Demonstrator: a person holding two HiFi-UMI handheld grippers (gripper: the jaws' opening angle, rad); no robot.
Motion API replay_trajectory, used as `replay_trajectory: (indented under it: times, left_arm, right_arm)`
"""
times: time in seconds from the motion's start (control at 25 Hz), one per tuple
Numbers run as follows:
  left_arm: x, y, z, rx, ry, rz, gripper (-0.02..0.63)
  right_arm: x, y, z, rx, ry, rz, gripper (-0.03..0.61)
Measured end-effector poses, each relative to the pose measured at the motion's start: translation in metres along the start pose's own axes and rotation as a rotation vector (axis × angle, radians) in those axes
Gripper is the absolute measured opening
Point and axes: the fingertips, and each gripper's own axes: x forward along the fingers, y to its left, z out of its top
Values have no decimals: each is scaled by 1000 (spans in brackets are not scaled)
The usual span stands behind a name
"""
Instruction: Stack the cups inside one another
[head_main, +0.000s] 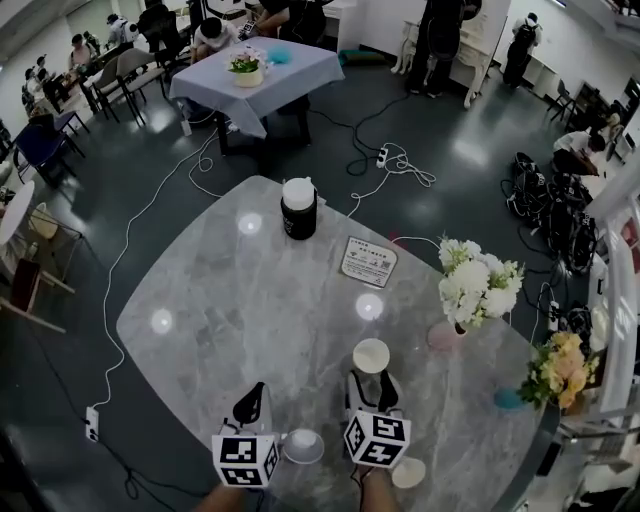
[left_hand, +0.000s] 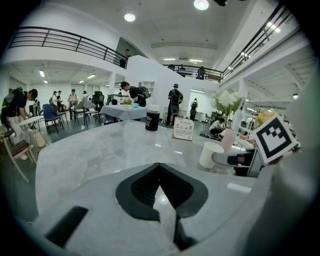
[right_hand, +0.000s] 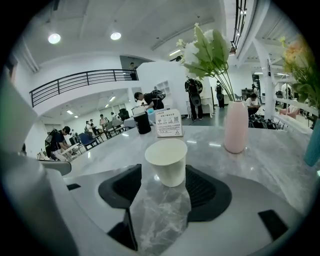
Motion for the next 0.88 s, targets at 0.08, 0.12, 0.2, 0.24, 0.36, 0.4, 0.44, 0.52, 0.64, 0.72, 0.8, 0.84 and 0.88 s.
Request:
replay_trajectory:
  times: [0.08,0.12,0.2,0.24,0.36,0.4,0.44,0.52,0.64,0.72,0.8,0.84,0.88]
  left_arm:
    - [3,3,-1,-2,6,5,-3]
    - [4,5,-1,-2,8,7,-5]
    - [7,8,-1,-2,13,12,-3]
    - [8,9,-2,-2,16,14,-3]
    - [11,12,-4,-3,23,17,-3]
    - [12,13,-5,-3,25,18,-4]
    - [12,13,-6,-3,26,18,-4]
    - [14,14,-8,-2,29,20,-3]
    - [13,15,-9,-4,36,22,-4]
    - [13,16,-10,-8,37,24,-3]
    - [13,16,-11,-10,38,26,-4]
    - [13,16,-11,-10,38,27,-5]
    - [14,16,-11,-10,38,27,-4]
  right_arm:
    - [6,-1,-1,-9,4,-6,236]
    - [9,-2,-1,-10,3,-6,238]
    - [14,-2,0,-10,-3,-8,242]
    - [16,-3,0,-10,-6,-9,242]
    - [22,-5,0,-21,-11,-16,245]
    - [24,-5,0,-24,-13,-18,245]
    - [26,-6,0,-27,-15,-20,245]
    - [29,-7,0,-31,-19,-25,245]
    - [31,-7,1,-32,-21,-27,244]
    - [31,-8,0,-32,-21,-29,244]
    - [31,-9,0,-33,-24,-34,244]
    - [31,-9,0,-33,-26,-36,244]
    - [32,-9,1,-31,-27,-36,244]
